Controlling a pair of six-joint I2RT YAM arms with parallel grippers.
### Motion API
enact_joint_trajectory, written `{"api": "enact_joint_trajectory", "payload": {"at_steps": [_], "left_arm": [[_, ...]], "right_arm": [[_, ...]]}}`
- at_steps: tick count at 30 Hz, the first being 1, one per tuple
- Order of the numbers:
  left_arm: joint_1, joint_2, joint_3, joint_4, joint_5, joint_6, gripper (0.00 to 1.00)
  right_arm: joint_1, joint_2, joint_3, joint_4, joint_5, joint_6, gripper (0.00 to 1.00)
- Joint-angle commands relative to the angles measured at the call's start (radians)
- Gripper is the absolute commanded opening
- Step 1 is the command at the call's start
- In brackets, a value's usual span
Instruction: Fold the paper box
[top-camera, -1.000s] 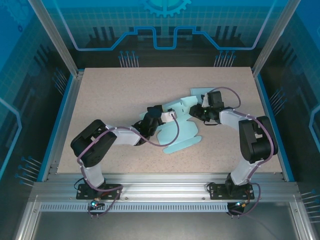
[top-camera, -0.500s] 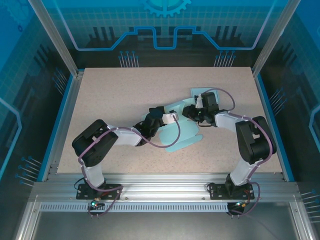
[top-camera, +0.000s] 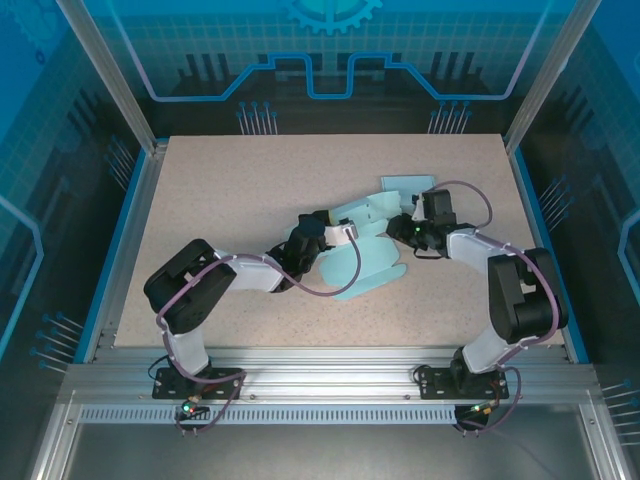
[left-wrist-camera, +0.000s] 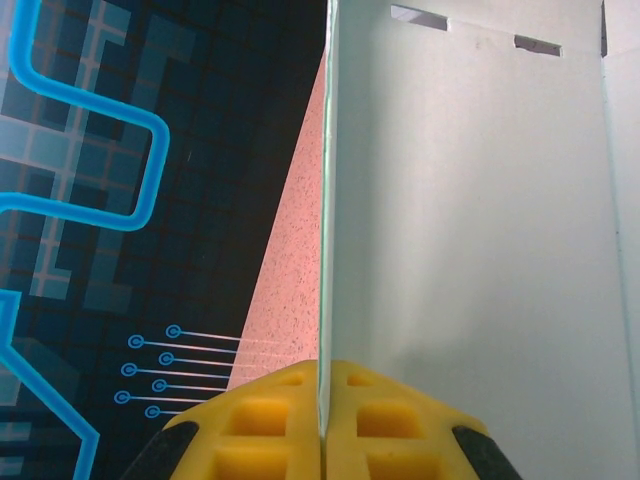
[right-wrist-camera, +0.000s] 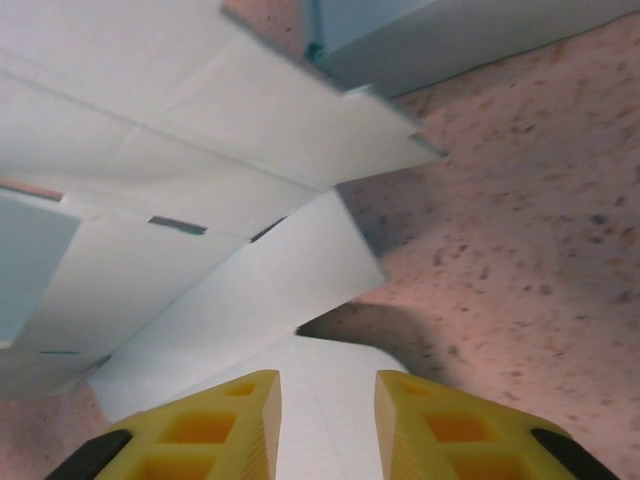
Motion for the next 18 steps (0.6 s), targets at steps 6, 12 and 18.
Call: {"api": "enact_joint_trajectory", "payload": {"at_steps": [6,12,18], "left_arm": [[-0.007,0.010,0.011,0.030,0.006,0.018,0.00],[-0.006,0.013,0.014,0.031,0.005,0.021,0.00],[-0.007,0.019,0.016,0.030,0.006,0.021,0.00]], "right_arm": [[-0.030,0.103,0.029,0.042,-0.058,-0.032,0.42],[-0.031,0.169,0.078,0.081,-0.101,-0.020,0.46],[-0.031,0.204,0.079,0.159,-0.180,0.002,0.45]]}}
